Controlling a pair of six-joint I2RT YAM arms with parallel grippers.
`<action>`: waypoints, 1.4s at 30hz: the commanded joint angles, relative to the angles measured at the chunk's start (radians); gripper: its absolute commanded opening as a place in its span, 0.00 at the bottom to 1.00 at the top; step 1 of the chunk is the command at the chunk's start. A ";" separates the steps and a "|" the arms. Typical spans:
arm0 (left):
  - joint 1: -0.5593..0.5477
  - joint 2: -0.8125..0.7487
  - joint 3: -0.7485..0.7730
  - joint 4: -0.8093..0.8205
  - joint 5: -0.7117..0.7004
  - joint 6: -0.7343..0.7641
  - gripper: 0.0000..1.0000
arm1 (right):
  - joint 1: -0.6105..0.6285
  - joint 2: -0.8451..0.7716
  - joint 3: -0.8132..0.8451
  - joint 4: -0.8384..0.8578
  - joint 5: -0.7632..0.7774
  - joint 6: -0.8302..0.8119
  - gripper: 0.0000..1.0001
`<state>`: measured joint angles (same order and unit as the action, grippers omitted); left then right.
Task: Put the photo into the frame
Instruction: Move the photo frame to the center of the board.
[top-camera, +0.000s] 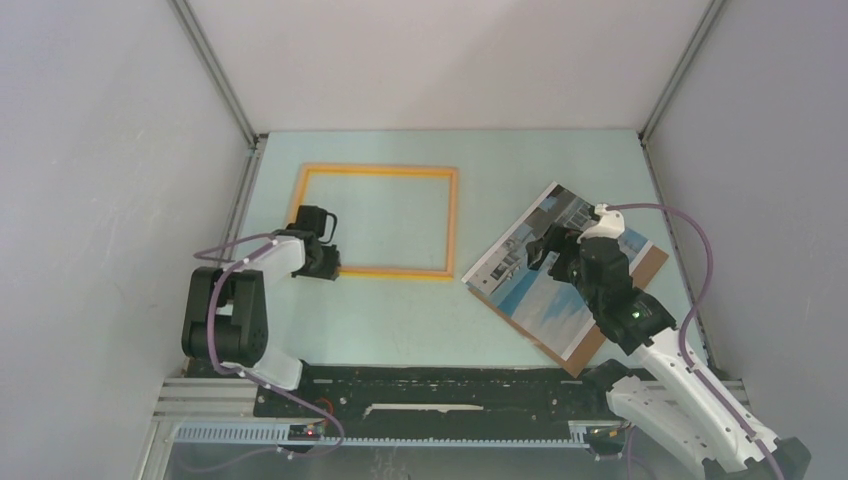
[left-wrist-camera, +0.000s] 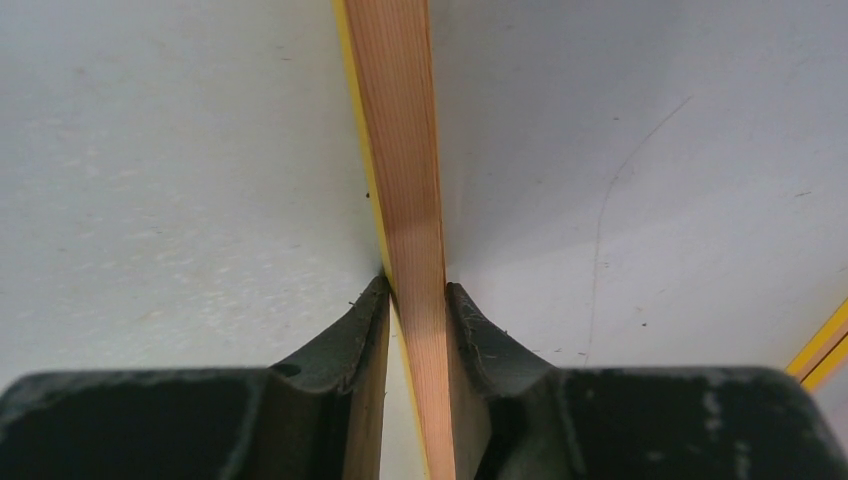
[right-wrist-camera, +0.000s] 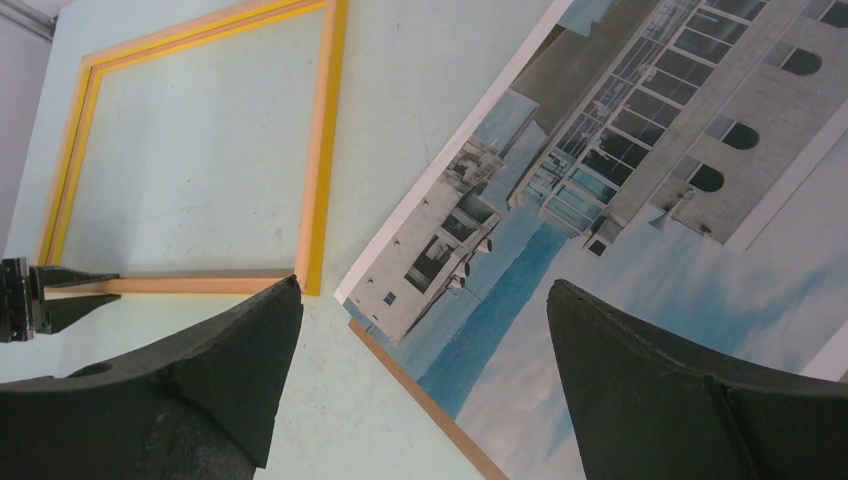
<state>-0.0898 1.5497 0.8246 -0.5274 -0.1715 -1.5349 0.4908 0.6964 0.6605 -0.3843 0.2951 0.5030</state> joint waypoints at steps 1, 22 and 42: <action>0.022 -0.053 -0.083 -0.068 -0.026 0.051 0.02 | -0.011 -0.011 0.005 -0.018 0.022 -0.018 1.00; 0.030 -0.375 -0.116 -0.156 -0.038 0.188 0.97 | -0.119 0.065 0.005 -0.043 -0.134 -0.057 1.00; -0.550 -0.043 0.263 0.448 0.377 0.978 1.00 | -0.737 0.254 -0.081 -0.049 -0.462 0.139 1.00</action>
<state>-0.5552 1.3216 0.8940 -0.1810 0.0315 -0.7647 -0.1757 1.0008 0.6083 -0.3973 -0.1566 0.5793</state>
